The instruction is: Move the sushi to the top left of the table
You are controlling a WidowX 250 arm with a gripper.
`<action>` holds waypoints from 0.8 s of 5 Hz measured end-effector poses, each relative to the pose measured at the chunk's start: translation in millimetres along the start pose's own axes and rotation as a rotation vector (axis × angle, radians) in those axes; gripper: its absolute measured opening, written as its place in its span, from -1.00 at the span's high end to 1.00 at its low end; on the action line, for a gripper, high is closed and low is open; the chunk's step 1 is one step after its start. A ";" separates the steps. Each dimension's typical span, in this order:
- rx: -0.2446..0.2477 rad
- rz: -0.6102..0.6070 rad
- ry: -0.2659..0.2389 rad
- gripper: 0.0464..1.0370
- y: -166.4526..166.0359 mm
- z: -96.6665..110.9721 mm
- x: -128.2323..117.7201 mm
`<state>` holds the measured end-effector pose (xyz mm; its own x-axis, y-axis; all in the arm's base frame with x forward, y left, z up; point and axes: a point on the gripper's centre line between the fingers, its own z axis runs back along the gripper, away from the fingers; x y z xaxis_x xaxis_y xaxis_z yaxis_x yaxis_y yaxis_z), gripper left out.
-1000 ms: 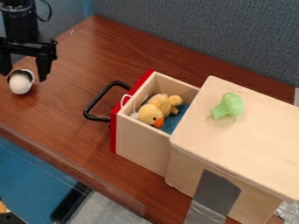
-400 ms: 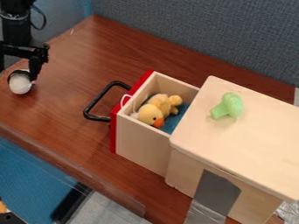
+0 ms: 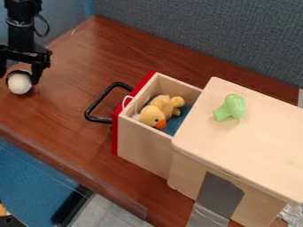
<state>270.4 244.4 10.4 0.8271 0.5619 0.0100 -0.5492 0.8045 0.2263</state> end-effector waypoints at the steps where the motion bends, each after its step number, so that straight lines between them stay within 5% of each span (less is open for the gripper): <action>1: 0.012 -0.008 0.023 -0.82 -7.2 -8.1 3.8; 2: 0.019 -0.035 0.018 -0.30 -18.6 -5.1 5.1; 3: 0.030 -0.036 -0.030 -0.09 -21.4 15.3 9.7; 4: 0.009 -0.050 -0.113 -0.09 -39.3 51.6 16.5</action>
<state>311.8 212.2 51.9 0.8618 0.4957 0.1077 -0.5065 0.8288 0.2380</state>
